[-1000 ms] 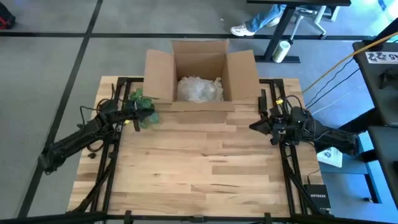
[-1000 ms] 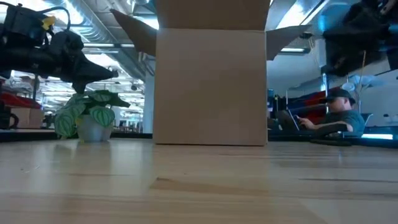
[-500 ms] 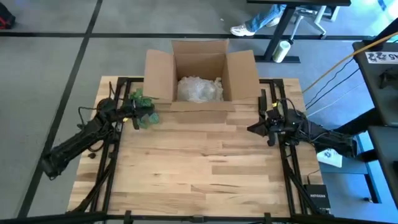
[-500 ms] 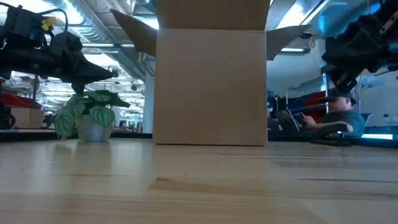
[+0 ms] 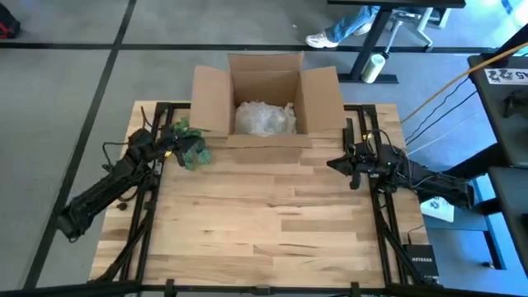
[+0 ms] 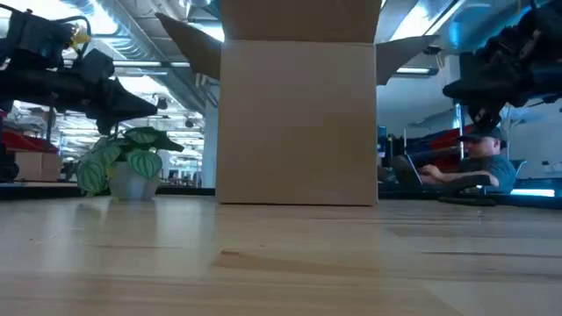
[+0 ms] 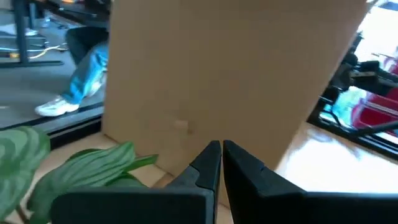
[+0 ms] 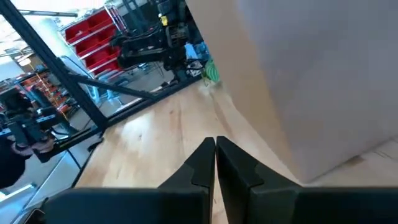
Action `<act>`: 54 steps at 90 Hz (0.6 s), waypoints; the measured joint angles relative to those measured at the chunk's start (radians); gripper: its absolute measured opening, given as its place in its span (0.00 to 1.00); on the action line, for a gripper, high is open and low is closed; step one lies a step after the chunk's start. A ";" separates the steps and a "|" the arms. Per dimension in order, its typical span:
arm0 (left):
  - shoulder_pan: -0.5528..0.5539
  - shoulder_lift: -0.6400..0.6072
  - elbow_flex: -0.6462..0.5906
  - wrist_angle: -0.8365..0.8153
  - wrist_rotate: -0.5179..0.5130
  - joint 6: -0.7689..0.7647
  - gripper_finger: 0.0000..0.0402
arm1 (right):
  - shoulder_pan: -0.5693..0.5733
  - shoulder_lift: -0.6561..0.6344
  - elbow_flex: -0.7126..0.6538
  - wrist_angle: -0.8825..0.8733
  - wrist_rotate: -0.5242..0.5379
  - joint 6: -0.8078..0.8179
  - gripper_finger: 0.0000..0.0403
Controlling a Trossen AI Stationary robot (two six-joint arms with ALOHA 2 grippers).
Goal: Wrap mug
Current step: Return to home position
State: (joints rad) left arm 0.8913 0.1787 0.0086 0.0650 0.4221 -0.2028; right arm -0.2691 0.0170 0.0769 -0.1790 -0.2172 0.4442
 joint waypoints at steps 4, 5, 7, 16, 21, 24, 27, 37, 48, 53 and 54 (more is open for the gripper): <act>0.000 0.000 0.000 0.000 -0.001 0.000 0.00 | 0.000 0.000 0.000 0.000 -0.005 0.000 0.00; 0.000 0.000 0.000 0.000 -0.001 0.000 0.00 | 0.000 0.000 0.000 0.000 -0.007 0.000 0.00; 0.000 0.000 0.000 0.000 -0.001 0.000 0.00 | 0.000 0.000 0.000 0.000 -0.010 0.000 0.00; 0.000 0.000 0.000 0.000 -0.003 0.000 0.00 | 0.000 0.000 0.000 0.000 -0.010 0.000 0.00; 0.000 0.000 0.000 0.000 -0.003 0.000 0.00 | 0.000 0.000 0.000 0.000 -0.010 0.000 0.00; 0.000 0.000 0.000 0.000 -0.003 0.000 0.00 | 0.000 0.000 0.000 0.000 -0.010 0.000 0.00; 0.000 0.000 0.000 0.000 -0.003 0.000 0.00 | 0.000 0.000 0.000 0.000 -0.010 0.000 0.00; 0.000 0.000 0.000 0.000 -0.003 0.000 0.00 | 0.000 0.000 0.000 0.000 -0.010 0.000 0.00; 0.000 0.000 0.000 0.000 -0.003 0.000 0.00 | 0.000 0.000 0.000 0.000 -0.010 0.000 0.00; 0.000 0.000 0.000 0.000 -0.003 0.000 0.00 | 0.000 0.000 0.000 -0.001 -0.010 0.000 0.00; 0.000 0.000 0.000 0.000 -0.003 0.000 0.00 | 0.000 0.000 0.000 -0.001 -0.010 0.000 0.00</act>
State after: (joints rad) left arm 0.8909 0.1787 0.0086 0.0650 0.4187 -0.2024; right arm -0.2691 0.0174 0.0765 -0.1799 -0.2268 0.4438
